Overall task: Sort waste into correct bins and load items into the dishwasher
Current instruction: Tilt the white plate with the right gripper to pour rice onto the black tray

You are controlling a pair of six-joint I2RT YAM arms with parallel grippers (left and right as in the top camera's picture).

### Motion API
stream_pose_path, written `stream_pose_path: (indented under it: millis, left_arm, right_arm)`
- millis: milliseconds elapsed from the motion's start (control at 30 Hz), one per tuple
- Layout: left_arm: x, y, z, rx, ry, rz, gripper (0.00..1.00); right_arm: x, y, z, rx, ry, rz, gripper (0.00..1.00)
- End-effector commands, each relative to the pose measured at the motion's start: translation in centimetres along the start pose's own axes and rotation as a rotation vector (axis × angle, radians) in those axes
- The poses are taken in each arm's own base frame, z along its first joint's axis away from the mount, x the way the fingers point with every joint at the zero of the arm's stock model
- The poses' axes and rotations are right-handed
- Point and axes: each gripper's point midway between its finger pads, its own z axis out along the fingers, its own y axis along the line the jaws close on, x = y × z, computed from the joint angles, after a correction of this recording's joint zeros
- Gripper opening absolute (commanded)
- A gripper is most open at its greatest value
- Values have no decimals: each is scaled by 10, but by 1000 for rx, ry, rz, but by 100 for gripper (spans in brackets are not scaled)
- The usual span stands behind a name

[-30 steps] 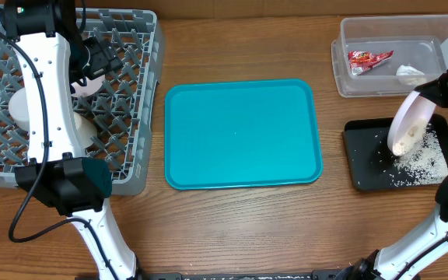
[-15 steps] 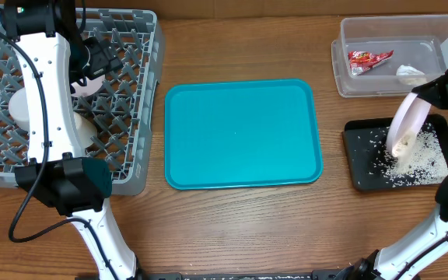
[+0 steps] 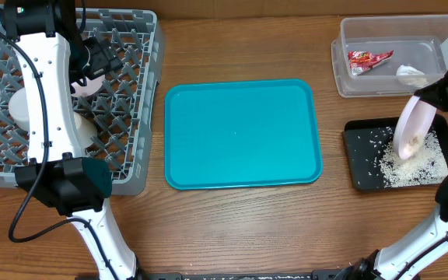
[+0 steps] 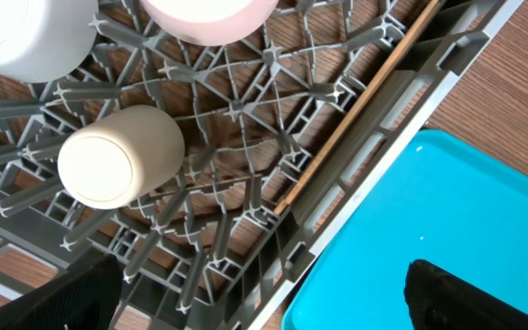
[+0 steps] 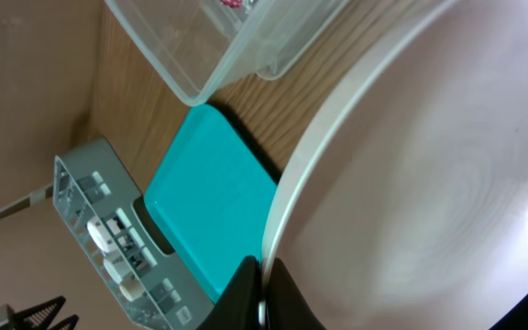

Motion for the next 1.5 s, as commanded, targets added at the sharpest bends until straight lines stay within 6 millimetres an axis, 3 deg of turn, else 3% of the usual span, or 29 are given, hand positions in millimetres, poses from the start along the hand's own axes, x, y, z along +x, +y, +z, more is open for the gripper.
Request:
stream_pose_path:
  millis: [0, 33, 267, 333, 400, 500, 667, 733, 767, 833, 867, 933, 1000, 1067, 1133, 1233, 1333, 1400, 1467]
  left_arm:
    - [-2, 2, -14, 2, -41, 7, 100]
    - [-2, 1, -14, 3, -40, 7, 100]
    - [-2, 2, -14, 2, -41, 7, 100]
    - [-2, 2, -14, 2, -41, 7, 100]
    - [-2, 2, -14, 2, -41, 7, 100]
    - [-2, 2, -14, 2, -41, 7, 100]
    - [-2, 2, -14, 2, -41, 7, 100]
    - [-2, 2, -14, 2, -41, 7, 100]
    - [-2, 2, -14, 2, -41, 7, 100]
    - [-2, 2, -14, 2, -41, 7, 100]
    - [-2, 2, -14, 2, -41, 7, 100]
    - [-2, 2, -14, 2, -41, 7, 100]
    - [-2, 2, -14, 2, -41, 7, 100]
    - [-2, 2, -14, 2, -41, 7, 100]
    - [-2, 2, -14, 2, -41, 7, 100]
    - [-2, 2, -14, 2, -41, 7, 100]
    - [-2, 2, -14, 2, -41, 7, 100]
    - [-2, 2, -14, 2, -41, 7, 100]
    - [-2, 1, -14, 3, -40, 7, 100]
  right_arm:
    - [15, 22, 0, -147, 58, -57, 4]
    - [14, 27, -2, -183, 49, -108, 4]
    - [4, 9, 0, -84, 19, -55, 4]
    - [11, 4, 0, -63, 46, 13, 4]
    - [11, 8, -2, -93, 46, -38, 4]
    - [6, -5, 1, -20, 28, 11, 4]
    - [7, -11, 0, -1, 31, 33, 4]
    - [9, -4, -3, -56, 39, -14, 4]
    - [2, -7, -3, -36, 11, -45, 4]
    - [-2, -21, -1, 39, 1, 57, 4]
    - [9, -12, -2, -20, 45, 85, 4]
    - [6, 10, -6, -161, 27, -107, 4]
    - [-1, 6, -3, -132, 9, -104, 4]
    - [6, 10, -5, -166, 36, -53, 4]
    - [1, 13, -7, -186, 8, -144, 4]
    - [11, 4, -5, -135, 59, 0, 4]
    - [5, 8, -8, -172, 24, -130, 4]
    - [8, -4, -5, -97, 43, -27, 4]
    - [14, 8, -10, -183, 53, -114, 4]
